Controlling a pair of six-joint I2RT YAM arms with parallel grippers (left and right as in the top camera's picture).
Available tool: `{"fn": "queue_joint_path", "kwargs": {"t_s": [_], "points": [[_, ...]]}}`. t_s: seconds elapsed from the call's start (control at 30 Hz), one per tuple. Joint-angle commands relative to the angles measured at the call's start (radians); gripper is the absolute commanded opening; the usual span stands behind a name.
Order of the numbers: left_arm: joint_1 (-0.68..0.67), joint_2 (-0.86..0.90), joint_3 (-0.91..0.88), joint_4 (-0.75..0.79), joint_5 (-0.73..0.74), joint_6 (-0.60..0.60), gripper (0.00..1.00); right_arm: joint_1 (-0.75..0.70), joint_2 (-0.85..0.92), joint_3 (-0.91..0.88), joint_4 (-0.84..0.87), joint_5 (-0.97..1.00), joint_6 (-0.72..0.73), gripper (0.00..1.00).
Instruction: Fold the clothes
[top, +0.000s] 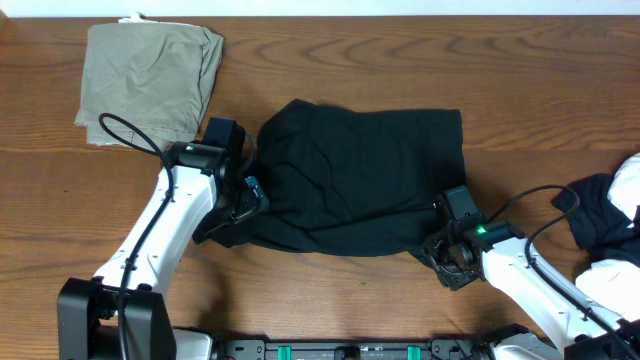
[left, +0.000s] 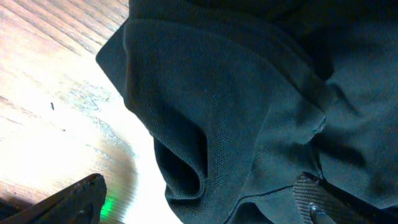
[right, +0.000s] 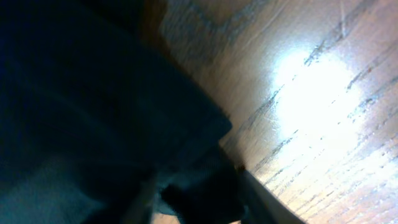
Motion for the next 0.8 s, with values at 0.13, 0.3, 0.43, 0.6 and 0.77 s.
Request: {"fn": "queue_joint_path", "kwargs": {"t_s": [0.13,0.3,0.43,0.6,0.77], "points": [[0.006,-0.028,0.011,-0.004,0.047,0.006,0.98,0.008,0.013,-0.014,0.01,0.032,0.014,0.21],[0.006,-0.08,0.01,-0.011,0.096,-0.011,0.98,0.008,0.013,-0.014,0.011,0.035,0.014,0.07],[0.006,-0.094,0.008,-0.037,0.109,-0.1,0.98,0.008,0.013,-0.014,0.017,0.034,0.009,0.08],[0.006,-0.092,-0.061,-0.005,0.113,-0.134,0.98,0.008,0.013,-0.014,0.023,0.034,-0.009,0.08],[0.006,-0.092,-0.144,0.072,0.17,-0.134,0.98,0.007,0.013,-0.014,0.023,0.034,-0.025,0.09]]}}
